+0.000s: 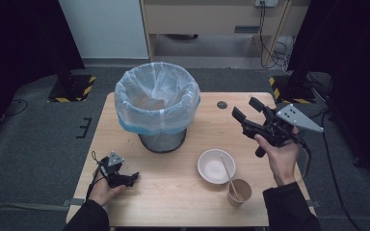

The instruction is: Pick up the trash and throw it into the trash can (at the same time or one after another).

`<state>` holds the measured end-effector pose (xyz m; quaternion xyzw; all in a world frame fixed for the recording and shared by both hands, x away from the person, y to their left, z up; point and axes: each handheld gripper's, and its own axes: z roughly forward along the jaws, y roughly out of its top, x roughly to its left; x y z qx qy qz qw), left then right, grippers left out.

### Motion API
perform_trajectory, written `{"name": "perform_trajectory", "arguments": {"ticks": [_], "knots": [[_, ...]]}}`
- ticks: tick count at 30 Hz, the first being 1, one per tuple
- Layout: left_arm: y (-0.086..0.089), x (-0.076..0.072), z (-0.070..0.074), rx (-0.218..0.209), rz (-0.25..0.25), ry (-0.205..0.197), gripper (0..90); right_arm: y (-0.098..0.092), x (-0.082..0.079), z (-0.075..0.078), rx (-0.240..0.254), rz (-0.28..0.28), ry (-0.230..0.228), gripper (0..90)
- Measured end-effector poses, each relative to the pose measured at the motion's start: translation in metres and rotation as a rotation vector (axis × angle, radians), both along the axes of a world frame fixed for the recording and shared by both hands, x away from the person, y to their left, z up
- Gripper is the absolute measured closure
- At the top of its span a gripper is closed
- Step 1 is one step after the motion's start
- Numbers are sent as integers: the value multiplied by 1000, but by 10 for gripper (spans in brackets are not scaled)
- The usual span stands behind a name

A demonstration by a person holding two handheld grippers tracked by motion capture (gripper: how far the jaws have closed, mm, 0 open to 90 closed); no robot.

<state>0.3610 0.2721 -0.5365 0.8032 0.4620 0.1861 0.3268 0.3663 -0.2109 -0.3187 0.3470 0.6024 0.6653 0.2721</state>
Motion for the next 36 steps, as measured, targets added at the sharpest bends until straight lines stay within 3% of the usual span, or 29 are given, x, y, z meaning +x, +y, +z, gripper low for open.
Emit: {"name": "perform_trajectory", "arguments": {"ticks": [6, 11, 14, 22, 29, 31, 36], "knots": [[0, 0, 0, 0, 0, 0, 0, -12, -15, -33, -19, 0, 37, 264], [0, 0, 0, 0, 0, 0, 0, -16, -20, -58, -90, 27, 107, 283], [0, 0, 0, 0, 0, 0, 0, -20, -27, -71, -88, 38, 146, 307], [0, 0, 0, 0, 0, 0, 0, -26, -45, -95, -114, 85, 214, 372], [0, 0, 0, 0, 0, 0, 0, -17, -57, -120, -163, 135, 270, 443], [0, 0, 0, 0, 0, 0, 0, -14, -58, -124, -188, 152, 288, 469], [0, 0, 0, 0, 0, 0, 0, -10, -59, -126, -184, 190, 331, 546]]}}
